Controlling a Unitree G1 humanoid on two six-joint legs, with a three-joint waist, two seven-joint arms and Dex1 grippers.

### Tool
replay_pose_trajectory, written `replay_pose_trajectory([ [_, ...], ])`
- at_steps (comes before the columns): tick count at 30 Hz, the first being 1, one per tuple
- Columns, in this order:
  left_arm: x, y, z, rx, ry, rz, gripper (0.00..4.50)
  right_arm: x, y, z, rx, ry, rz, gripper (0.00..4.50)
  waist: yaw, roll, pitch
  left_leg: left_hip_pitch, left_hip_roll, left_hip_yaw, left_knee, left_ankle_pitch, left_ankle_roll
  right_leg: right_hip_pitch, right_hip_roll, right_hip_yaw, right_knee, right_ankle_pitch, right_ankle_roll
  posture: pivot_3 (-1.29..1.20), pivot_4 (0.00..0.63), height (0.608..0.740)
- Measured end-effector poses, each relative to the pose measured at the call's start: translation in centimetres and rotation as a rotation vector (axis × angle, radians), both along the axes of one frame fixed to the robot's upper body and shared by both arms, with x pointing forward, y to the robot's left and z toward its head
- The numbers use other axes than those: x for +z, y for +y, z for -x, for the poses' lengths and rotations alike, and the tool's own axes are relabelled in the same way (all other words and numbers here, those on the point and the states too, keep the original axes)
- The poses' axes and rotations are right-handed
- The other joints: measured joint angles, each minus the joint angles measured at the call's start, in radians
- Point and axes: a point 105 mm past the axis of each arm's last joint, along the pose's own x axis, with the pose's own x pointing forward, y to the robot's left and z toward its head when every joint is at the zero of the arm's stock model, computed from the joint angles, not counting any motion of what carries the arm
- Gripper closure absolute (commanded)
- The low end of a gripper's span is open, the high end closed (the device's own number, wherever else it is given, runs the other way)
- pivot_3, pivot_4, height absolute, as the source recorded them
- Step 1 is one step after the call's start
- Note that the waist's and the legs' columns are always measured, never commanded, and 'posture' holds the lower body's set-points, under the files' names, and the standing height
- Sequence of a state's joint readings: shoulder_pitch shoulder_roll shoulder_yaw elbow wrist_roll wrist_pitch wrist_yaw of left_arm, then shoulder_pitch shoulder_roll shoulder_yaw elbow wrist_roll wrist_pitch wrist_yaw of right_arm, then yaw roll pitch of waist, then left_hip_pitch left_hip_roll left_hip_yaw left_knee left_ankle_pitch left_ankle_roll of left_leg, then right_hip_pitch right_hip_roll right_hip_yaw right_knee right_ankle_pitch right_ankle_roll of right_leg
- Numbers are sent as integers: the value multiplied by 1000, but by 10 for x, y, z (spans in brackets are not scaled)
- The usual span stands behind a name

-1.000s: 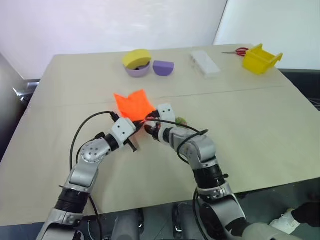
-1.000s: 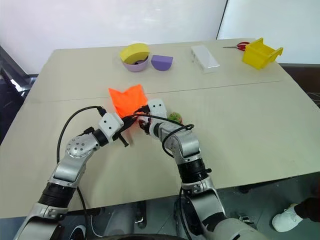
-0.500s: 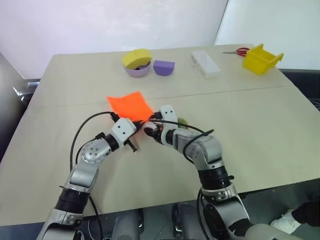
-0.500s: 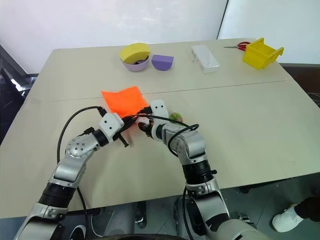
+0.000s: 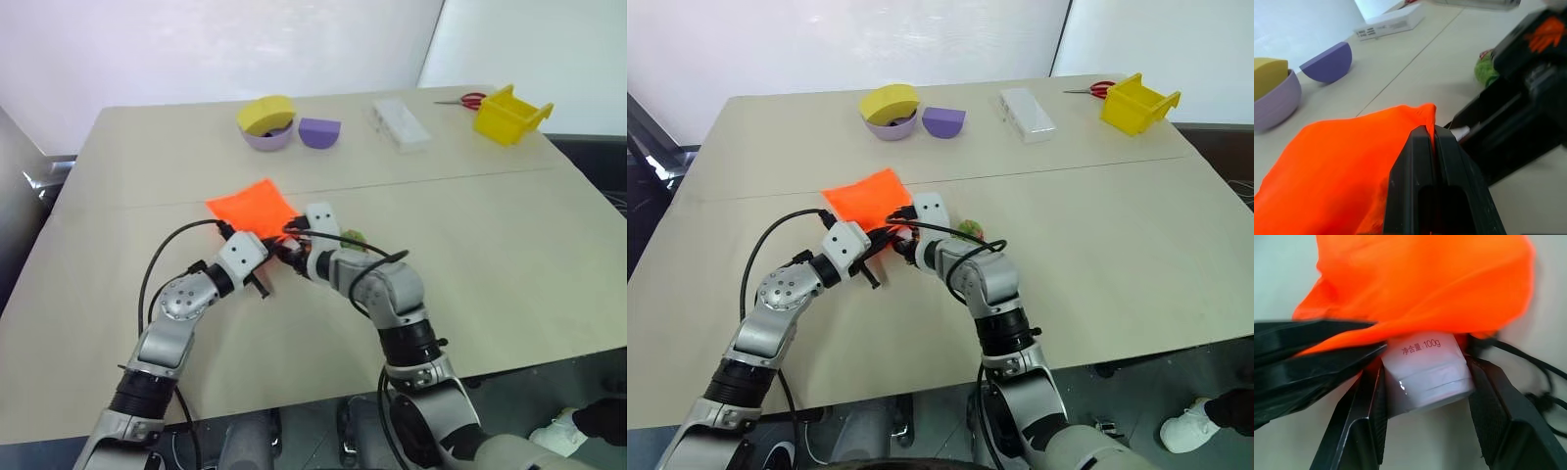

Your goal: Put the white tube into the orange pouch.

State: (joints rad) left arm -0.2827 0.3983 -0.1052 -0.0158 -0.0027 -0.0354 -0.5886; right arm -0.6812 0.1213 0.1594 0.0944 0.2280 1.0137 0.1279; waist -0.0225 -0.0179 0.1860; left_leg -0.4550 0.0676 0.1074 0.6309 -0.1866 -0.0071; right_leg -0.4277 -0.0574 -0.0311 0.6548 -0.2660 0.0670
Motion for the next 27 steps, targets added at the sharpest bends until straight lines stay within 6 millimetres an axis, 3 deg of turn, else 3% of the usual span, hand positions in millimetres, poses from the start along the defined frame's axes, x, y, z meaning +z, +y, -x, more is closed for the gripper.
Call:
replay_pose_trajectory([
  [18, 3, -1, 0, 5, -10, 11, 4500, 0, 9, -13, 8, -79, 70, 2720, 1, 0, 0, 0, 0, 0, 0, 0, 0, 0, 0, 0, 0, 0, 0, 0, 150, 740],
  [23, 6, 1, 0, 6, -27, 20, 4500, 1, 11, -13, 27, -81, 60, 266, 1, 0, 0, 0, 0, 0, 0, 0, 0, 0, 0, 0, 0, 0, 0, 0, 150, 740],
  [24, 8, 2, 0, 11, -32, 22, 4500, 1, 13, -11, 41, -85, 61, 69, 1, 0, 0, 0, 0, 0, 1, 0, 0, 0, 0, 0, 0, 0, 0, 0, 150, 740],
  [27, 8, 1, 0, 9, -34, 23, 4500, 0, 13, -7, 83, -95, 61, 69, 2, 0, 0, 0, 0, 0, 1, 0, 0, 0, -1, 0, 0, 0, 0, 0, 150, 740],
])
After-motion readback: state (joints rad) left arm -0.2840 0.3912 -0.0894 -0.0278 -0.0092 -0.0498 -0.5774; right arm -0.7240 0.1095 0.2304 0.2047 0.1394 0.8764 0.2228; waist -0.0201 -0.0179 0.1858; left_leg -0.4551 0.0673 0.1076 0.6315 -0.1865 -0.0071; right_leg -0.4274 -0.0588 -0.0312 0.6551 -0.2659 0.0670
